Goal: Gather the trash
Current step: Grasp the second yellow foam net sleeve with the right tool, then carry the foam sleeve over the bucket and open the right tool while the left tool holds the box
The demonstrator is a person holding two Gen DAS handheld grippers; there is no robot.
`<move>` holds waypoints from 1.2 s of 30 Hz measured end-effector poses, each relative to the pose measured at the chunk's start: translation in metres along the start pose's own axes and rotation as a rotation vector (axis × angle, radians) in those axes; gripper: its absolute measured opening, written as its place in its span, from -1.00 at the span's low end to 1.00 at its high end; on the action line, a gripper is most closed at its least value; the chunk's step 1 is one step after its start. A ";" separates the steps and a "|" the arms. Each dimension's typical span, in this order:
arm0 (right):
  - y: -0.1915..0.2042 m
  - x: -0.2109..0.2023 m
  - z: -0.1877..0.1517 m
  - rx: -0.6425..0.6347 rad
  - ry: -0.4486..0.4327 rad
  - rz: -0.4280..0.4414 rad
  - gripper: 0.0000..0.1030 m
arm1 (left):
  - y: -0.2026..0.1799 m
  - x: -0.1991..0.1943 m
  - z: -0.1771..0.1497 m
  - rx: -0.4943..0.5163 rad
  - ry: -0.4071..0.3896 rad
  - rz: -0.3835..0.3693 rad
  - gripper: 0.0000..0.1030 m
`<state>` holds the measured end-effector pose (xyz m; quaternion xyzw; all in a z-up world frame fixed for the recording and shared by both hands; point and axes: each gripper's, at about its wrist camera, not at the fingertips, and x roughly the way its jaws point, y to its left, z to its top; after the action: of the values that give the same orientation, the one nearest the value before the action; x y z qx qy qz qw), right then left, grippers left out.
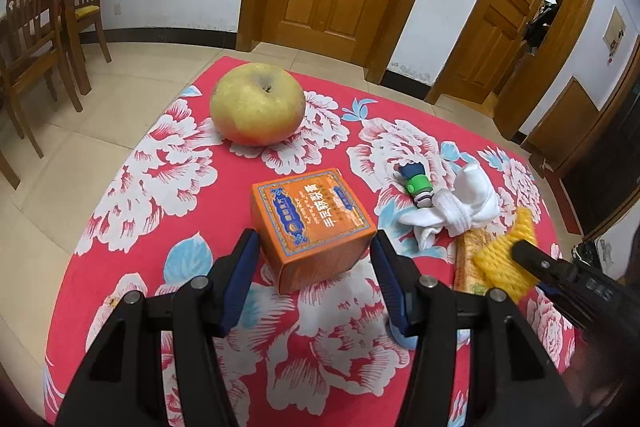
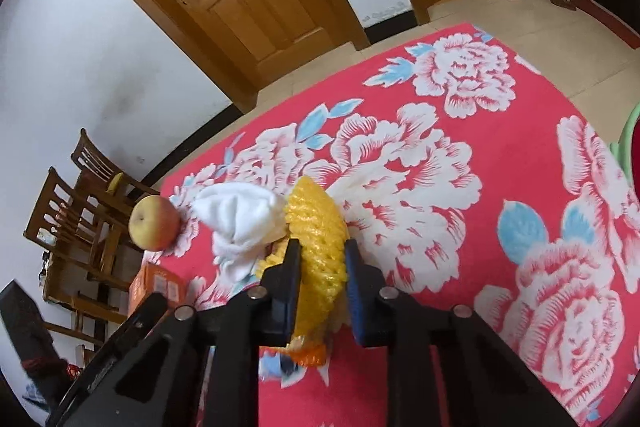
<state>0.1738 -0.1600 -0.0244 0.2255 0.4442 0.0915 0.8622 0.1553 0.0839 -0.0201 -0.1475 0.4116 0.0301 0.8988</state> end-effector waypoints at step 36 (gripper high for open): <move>-0.132 -0.173 -0.034 0.109 -0.247 -0.059 -0.56 | -0.128 -0.077 -0.048 0.224 0.003 -0.209 0.11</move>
<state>0.0387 -0.3277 0.0223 0.2683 0.3456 0.0135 0.8991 0.0920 -0.0467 0.0381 -0.0884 0.3962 -0.1101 0.9072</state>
